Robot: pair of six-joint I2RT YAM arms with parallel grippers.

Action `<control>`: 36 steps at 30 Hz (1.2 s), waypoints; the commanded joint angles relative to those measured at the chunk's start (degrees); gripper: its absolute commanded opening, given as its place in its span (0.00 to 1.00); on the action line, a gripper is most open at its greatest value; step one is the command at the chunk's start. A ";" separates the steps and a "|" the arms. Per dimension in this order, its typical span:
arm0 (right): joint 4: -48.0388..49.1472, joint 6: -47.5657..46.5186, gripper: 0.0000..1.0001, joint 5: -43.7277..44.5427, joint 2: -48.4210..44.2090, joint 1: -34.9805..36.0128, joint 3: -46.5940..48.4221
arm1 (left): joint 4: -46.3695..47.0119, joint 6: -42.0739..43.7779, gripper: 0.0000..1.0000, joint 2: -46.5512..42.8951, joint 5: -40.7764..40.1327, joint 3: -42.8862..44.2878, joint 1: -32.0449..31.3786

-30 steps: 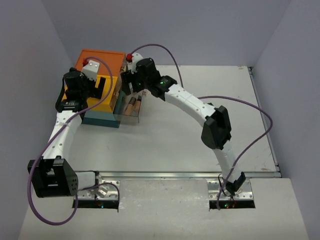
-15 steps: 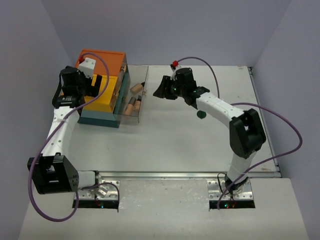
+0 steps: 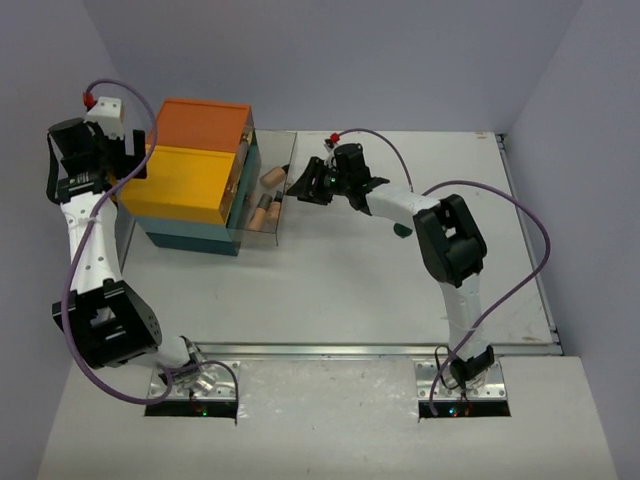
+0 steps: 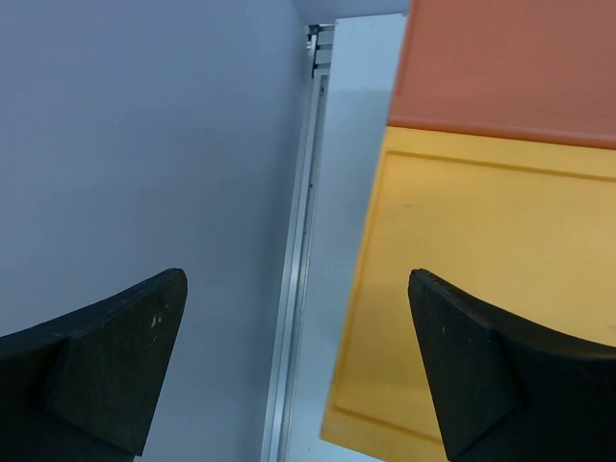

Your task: Organize the makeup

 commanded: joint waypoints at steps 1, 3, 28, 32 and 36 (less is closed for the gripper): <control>6.39 3.11 0.48 -2.47 1.65 -0.19 4.20 | -1.29 -2.54 0.97 3.05 7.39 3.67 3.96; 7.47 4.01 0.47 -3.03 2.74 -0.14 4.27 | -1.32 -2.72 0.98 4.25 7.58 3.63 4.34; 6.68 13.08 0.43 0.21 26.04 8.80 34.79 | 1.47 -3.58 0.92 8.02 19.01 -7.42 5.35; 8.02 14.42 0.43 0.46 27.89 9.59 35.76 | 1.61 -3.36 0.92 7.79 19.30 -8.62 5.35; 7.92 14.33 0.43 1.27 28.17 9.97 35.45 | 2.37 -3.06 0.92 6.65 19.53 -10.40 5.26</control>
